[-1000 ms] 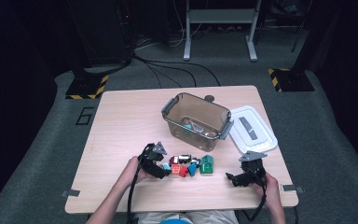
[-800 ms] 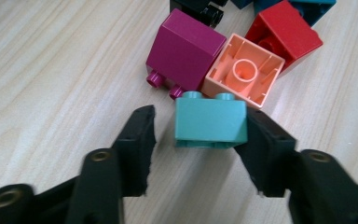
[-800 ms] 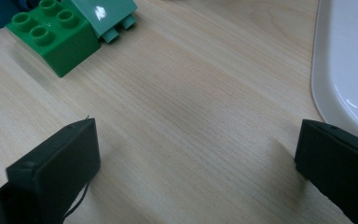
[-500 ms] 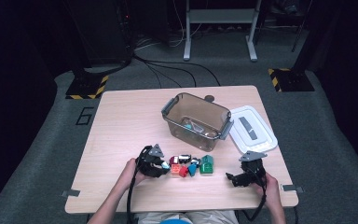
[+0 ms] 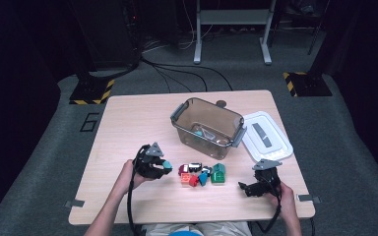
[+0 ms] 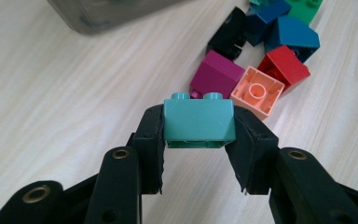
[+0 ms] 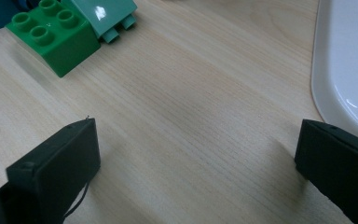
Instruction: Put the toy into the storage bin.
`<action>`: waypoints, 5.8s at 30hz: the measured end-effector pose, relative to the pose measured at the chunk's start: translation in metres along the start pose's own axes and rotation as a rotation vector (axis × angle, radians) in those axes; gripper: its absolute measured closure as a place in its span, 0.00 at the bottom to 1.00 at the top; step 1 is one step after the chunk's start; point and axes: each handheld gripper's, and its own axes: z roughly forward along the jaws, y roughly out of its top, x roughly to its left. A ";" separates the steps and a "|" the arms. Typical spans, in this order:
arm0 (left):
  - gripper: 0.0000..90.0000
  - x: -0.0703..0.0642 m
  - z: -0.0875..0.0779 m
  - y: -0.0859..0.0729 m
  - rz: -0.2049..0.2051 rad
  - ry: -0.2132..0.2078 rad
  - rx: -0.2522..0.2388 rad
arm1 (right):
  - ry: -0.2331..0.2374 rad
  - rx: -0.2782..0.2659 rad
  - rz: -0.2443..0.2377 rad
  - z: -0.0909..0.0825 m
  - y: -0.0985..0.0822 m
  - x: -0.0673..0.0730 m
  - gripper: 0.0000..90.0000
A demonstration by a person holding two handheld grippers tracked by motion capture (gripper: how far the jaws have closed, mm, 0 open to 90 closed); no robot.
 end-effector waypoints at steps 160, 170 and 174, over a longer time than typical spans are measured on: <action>0.16 0.017 0.019 0.081 0.048 0.038 0.085 | 0.001 0.002 0.002 0.000 0.000 0.000 0.00; 0.16 0.015 0.042 0.060 0.019 -0.014 0.110 | 0.001 0.002 0.001 0.000 0.000 0.000 0.00; 0.16 0.011 0.052 0.055 0.012 -0.025 0.122 | 0.001 0.002 0.001 0.000 0.000 0.000 0.00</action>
